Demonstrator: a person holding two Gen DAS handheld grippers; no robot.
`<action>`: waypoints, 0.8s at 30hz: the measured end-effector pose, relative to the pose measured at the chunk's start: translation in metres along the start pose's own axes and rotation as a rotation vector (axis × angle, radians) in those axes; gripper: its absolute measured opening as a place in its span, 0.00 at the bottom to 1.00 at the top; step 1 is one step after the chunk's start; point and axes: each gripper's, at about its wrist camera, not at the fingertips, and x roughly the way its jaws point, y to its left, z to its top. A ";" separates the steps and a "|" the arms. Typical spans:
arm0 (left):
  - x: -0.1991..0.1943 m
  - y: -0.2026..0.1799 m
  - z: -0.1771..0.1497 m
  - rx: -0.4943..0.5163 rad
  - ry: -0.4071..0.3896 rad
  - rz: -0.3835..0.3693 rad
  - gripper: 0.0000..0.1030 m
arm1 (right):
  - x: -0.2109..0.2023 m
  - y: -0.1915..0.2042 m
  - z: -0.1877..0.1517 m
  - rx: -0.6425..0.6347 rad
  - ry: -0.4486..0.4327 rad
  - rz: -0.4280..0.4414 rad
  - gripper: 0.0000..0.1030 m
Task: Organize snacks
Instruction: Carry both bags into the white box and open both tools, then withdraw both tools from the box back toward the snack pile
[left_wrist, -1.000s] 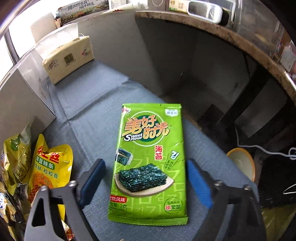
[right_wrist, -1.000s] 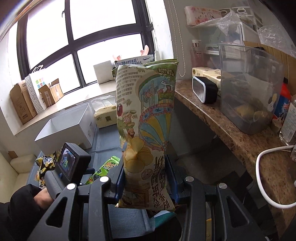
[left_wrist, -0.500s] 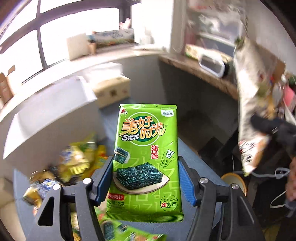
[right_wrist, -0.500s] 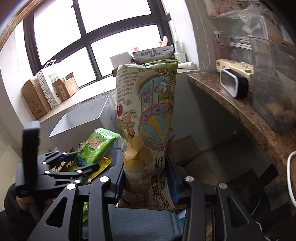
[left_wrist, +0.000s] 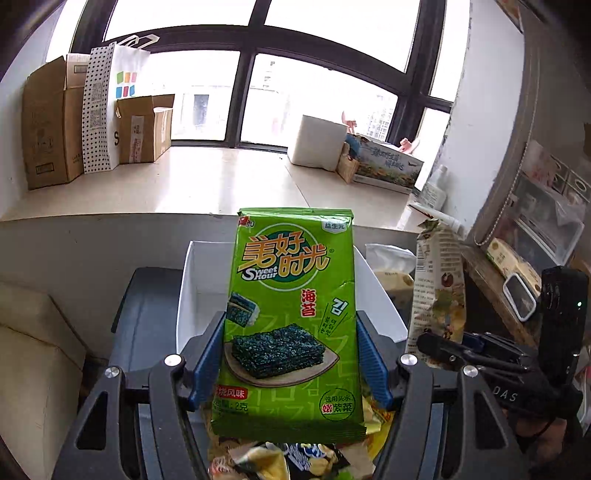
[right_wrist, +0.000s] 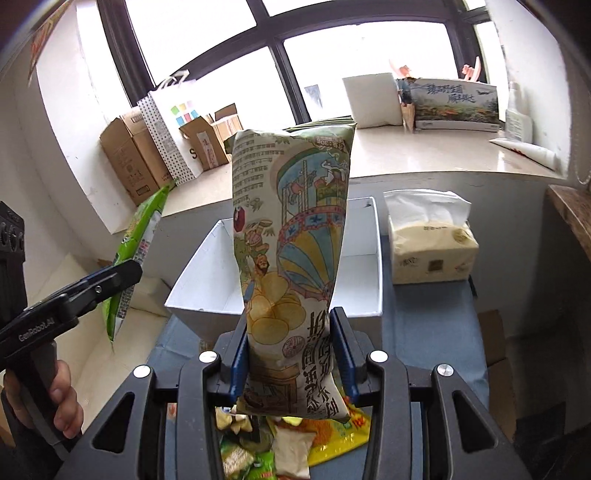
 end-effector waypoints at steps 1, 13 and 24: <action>0.012 0.004 0.007 -0.007 0.000 -0.001 0.69 | 0.014 0.003 0.012 -0.014 0.007 -0.020 0.42; 0.121 0.035 0.019 -0.025 0.126 0.033 0.90 | 0.093 -0.010 0.073 -0.031 0.085 -0.101 0.75; 0.114 0.038 0.000 -0.041 0.110 0.026 1.00 | 0.070 -0.023 0.060 0.044 0.040 -0.100 1.00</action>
